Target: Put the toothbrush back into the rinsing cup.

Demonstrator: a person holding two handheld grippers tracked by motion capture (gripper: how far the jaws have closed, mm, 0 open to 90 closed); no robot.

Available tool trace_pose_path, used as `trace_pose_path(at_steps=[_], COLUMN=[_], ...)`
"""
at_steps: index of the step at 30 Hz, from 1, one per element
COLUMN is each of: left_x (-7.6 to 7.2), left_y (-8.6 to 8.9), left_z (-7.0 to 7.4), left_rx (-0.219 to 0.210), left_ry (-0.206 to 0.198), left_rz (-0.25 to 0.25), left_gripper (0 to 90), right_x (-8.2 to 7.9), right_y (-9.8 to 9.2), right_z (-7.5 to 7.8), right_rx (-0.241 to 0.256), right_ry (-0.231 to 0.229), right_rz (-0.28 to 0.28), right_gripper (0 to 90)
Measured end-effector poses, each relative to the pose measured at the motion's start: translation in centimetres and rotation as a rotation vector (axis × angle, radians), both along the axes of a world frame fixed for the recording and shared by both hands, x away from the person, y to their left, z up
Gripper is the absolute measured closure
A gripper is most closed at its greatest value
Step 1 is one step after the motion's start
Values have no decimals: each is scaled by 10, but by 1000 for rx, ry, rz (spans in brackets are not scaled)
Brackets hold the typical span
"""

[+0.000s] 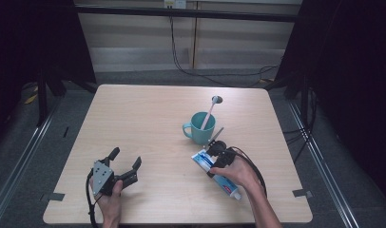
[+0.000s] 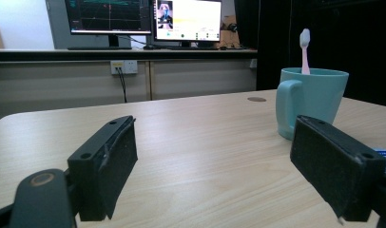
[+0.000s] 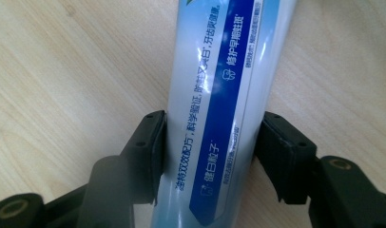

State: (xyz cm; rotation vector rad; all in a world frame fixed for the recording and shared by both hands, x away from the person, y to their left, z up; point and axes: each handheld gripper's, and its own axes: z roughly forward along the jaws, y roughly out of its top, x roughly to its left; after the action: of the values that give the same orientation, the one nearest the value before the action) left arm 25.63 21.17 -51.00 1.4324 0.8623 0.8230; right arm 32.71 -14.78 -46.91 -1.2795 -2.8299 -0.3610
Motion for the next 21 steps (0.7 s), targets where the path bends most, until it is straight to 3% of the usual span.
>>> trace_pose_path(at_steps=[6, 11, 17, 21], left_x=[0, 0, 0, 0], left_y=[0, 0, 0, 0], left_z=[0, 0, 0, 0], left_rx=[0, -1, -6, -5], left_ry=[0, 1, -3, -3], left_rz=[1, -2, -10, -9], left_gripper=[158, 159, 159, 159], right_x=[-1, -1, -4, -4], right_y=[4, 1, -9, -10], right_z=[1, 2, 3, 4], right_rx=[-26, -2, 78, 81], right_ry=[-2, 9, -15, -18], right_rz=[9, -7, -24, -24], right_gripper=[530, 608, 697, 716])
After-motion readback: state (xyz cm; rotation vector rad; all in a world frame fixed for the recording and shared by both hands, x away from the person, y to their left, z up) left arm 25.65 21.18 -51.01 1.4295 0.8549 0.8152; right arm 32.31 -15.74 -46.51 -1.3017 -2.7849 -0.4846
